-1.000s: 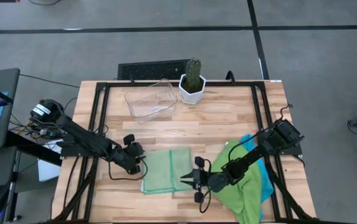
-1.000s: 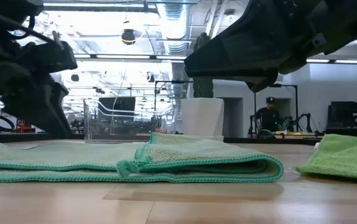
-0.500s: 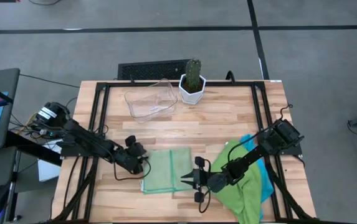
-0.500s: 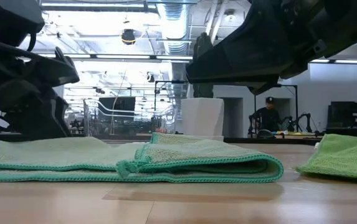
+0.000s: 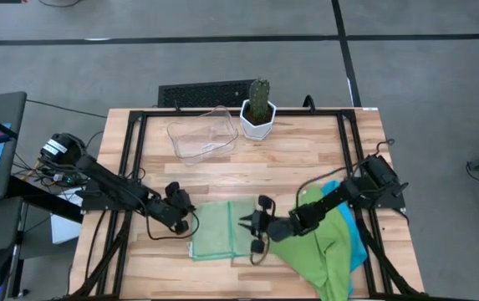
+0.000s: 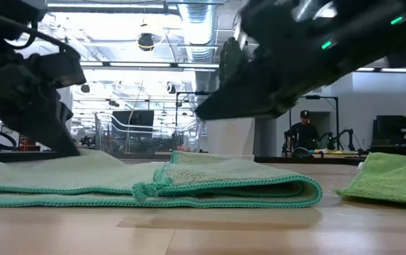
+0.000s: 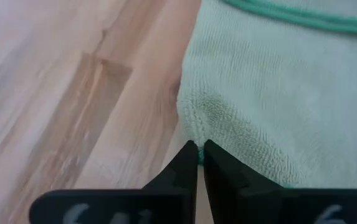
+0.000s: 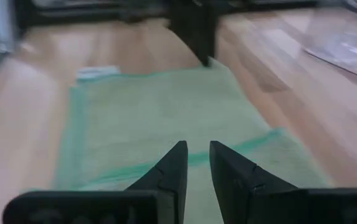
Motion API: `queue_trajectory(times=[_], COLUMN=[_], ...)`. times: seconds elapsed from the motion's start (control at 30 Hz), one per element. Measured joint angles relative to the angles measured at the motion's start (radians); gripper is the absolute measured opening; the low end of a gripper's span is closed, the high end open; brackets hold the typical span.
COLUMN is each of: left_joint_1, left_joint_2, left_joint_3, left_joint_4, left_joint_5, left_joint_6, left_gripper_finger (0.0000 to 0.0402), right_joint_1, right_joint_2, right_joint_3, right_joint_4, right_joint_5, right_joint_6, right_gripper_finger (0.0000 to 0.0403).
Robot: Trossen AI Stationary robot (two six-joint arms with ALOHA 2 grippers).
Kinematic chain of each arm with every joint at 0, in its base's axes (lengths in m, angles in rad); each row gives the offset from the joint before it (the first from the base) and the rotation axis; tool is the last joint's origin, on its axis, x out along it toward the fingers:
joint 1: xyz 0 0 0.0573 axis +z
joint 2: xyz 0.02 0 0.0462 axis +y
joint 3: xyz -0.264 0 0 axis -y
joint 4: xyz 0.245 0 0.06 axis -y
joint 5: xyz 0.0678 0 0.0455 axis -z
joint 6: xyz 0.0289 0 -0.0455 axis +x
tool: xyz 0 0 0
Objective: Fold microfiber towels
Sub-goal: Fold the light green microfiber towel
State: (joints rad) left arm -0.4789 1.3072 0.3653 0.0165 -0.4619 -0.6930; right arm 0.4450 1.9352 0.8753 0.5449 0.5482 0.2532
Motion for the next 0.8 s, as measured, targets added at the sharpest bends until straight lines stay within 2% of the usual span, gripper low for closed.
queue_trajectory(times=[0.17,0.37,0.6,0.8], left_joint_1=[0.001,0.001,0.001,0.001], left_joint_2=[-0.012,-0.012,-0.012,-0.012], left_joint_3=[0.000,0.002,0.003,0.003], left_joint_4=[0.005,0.009,0.011,0.019], left_joint_5=[-0.011,-0.028,-0.034,-0.047], left_joint_6=[0.000,-0.001,-0.003,-0.011], left_gripper_finger=[0.0003,0.0004,0.0004,0.0004], right_joint_1=[-0.097,-0.174,-0.208,-0.207], right_joint_2=[0.000,0.000,0.002,0.094], right_joint_3=[0.000,0.000,0.000,0.009], right_joint_4=[-0.019,-0.023,-0.021,0.068], right_joint_5=[-0.042,-0.147,-0.158,-0.183], right_joint_6=[-0.074,-0.117,-0.149,-0.157], right_gripper_finger=[0.0084,0.0072,0.0069,0.0069])
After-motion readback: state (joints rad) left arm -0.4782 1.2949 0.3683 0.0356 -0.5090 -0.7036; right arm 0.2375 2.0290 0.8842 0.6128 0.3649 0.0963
